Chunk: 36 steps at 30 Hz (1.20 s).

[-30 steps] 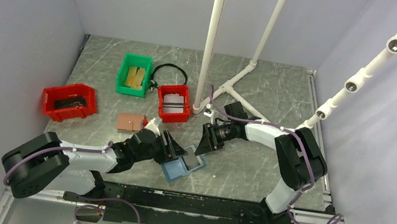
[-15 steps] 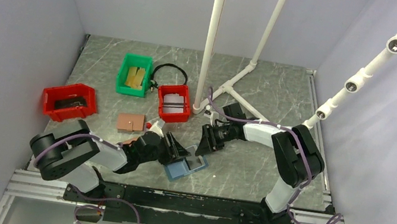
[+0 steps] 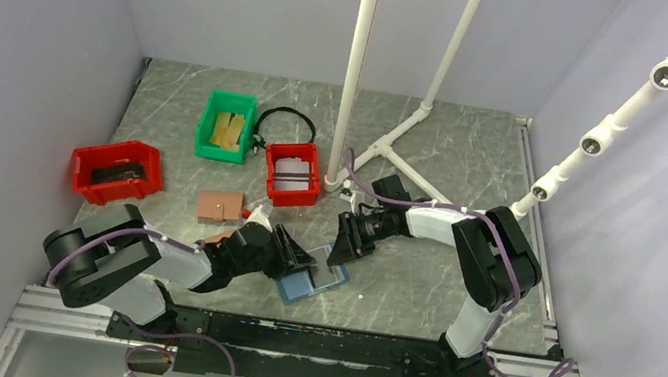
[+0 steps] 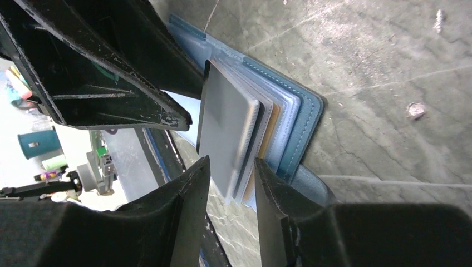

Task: Take the credit cards out of the card holder
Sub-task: Remove the credit card from the card holder.

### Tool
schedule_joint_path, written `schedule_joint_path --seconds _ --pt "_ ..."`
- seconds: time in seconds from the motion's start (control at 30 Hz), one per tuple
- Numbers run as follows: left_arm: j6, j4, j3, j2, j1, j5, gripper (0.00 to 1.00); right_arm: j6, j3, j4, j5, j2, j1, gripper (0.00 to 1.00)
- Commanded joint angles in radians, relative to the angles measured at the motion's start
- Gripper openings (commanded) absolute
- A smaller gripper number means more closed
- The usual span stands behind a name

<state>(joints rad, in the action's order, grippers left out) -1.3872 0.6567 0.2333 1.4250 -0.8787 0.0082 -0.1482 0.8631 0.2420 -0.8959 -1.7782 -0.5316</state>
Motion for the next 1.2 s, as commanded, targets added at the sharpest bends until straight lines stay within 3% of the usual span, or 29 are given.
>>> schedule_joint_path --seconds 0.0,0.17,0.33,0.53,0.63,0.87,1.07,1.17 --pt "-0.001 -0.044 -0.011 0.052 -0.003 -0.039 0.47 -0.005 0.020 0.000 -0.053 -0.011 -0.020 0.37" --pt "-0.004 0.036 -0.011 0.104 -0.005 -0.019 0.45 -0.018 0.022 -0.005 -0.062 -0.011 -0.020 0.34" --pt "-0.006 0.106 -0.014 0.144 -0.006 -0.007 0.44 -0.012 0.026 0.006 0.033 -0.008 -0.017 0.22" --pt "0.007 0.232 -0.023 0.198 -0.005 0.030 0.44 -0.035 0.023 -0.012 -0.080 -0.011 -0.013 0.19" --pt "0.007 0.309 -0.037 0.225 -0.005 0.047 0.44 -0.034 0.025 -0.011 -0.100 -0.008 -0.008 0.00" --pt "0.014 0.606 -0.098 0.309 -0.005 0.061 0.48 -0.089 -0.007 -0.072 -0.201 0.001 0.065 0.00" --pt "-0.002 0.875 -0.100 0.486 -0.005 0.093 0.50 -0.143 -0.029 -0.133 -0.293 0.005 0.095 0.00" --pt "-0.008 0.899 -0.083 0.529 -0.002 0.107 0.51 -0.153 -0.033 -0.145 -0.311 0.009 0.097 0.00"
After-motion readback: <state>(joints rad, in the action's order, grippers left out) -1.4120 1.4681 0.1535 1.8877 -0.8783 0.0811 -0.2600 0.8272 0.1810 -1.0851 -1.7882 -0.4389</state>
